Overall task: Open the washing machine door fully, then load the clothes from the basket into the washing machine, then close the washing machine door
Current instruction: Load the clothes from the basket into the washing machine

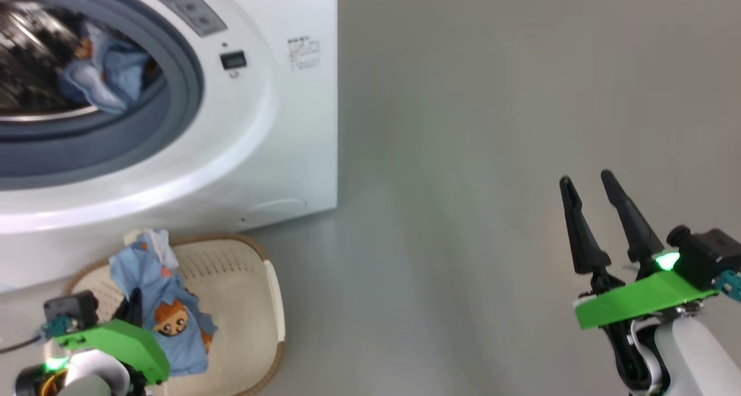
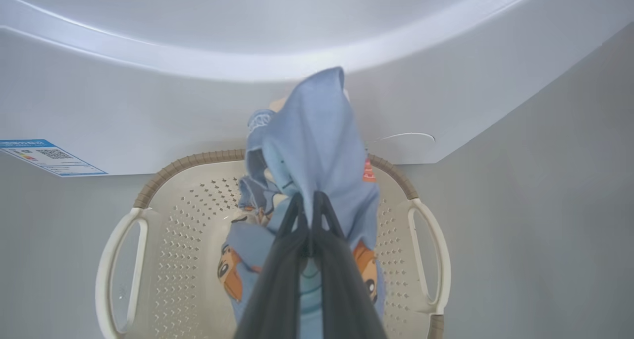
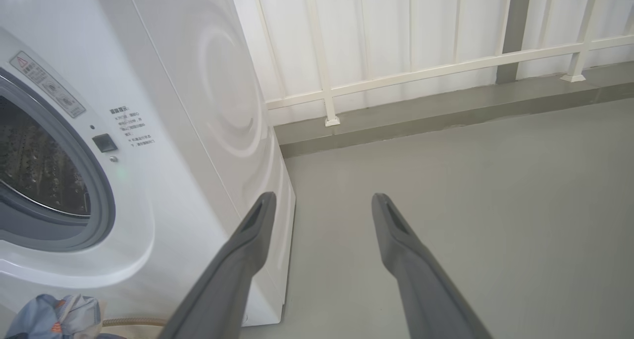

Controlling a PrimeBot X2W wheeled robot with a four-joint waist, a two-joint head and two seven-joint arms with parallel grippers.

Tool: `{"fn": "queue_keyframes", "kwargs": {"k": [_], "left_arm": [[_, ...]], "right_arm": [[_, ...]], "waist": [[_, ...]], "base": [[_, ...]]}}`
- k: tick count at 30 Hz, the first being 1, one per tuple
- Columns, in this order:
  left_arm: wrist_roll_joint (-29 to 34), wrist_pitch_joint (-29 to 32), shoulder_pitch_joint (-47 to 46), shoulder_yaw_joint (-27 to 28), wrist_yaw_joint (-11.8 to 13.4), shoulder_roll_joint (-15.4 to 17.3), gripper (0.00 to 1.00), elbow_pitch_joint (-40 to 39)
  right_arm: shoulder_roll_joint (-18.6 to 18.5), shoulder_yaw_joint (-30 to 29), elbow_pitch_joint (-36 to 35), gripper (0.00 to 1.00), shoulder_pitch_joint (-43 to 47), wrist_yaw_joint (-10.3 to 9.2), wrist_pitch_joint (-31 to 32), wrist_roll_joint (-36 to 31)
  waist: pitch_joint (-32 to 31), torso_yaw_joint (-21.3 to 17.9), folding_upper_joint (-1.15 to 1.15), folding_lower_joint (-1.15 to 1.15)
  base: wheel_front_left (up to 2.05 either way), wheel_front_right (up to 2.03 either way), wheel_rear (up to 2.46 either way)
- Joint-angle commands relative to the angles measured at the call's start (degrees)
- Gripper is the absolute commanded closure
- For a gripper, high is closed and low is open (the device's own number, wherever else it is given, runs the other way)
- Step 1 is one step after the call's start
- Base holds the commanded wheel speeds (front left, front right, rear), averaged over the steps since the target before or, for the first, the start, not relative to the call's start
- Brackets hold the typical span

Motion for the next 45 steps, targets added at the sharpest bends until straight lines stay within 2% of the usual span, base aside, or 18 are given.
{"fn": "queue_keyframes", "kwargs": {"k": [1,15,29,37,45], "left_arm": [[-0.93,-0.81,2.2,1.16,-0.24,1.73,1.0,-2.79],[0.19,-0.86,14.78,2.66,-0.27,-0.03,1.0,-24.97],[3.09,-0.86,25.43,5.92,-0.02,-2.34,1.0,-46.45],[4.29,-0.86,29.53,6.77,0.28,-4.07,1.0,-53.05],[4.28,-0.86,29.88,7.1,0.22,-4.86,1.0,-55.06]], "right_arm": [[-1.19,0.57,-0.9,0.0,1.71,0.32,-0.46,-0.12],[-3.07,-1.06,-0.82,0.0,7.59,0.32,-0.46,0.05],[-3.45,-2.55,-1.44,0.0,10.47,0.32,-0.46,-0.11],[-3.51,-2.97,-1.74,0.0,10.72,0.32,-0.46,-0.31],[-3.39,-3.1,-1.96,0.0,10.54,0.32,-0.46,-0.43]], "waist": [[-5.56,1.67,0.0,0.01],[-12.88,4.26,0.0,0.01],[-15.06,6.05,0.0,0.01],[-14.43,6.29,0.0,0.01],[-13.37,6.56,0.0,0.01]], "base": [[0.0,0.0,0.0],[0.0,0.0,0.0],[0.0,0.0,0.0],[0.0,0.0,0.0],[0.0,0.0,0.0]]}}
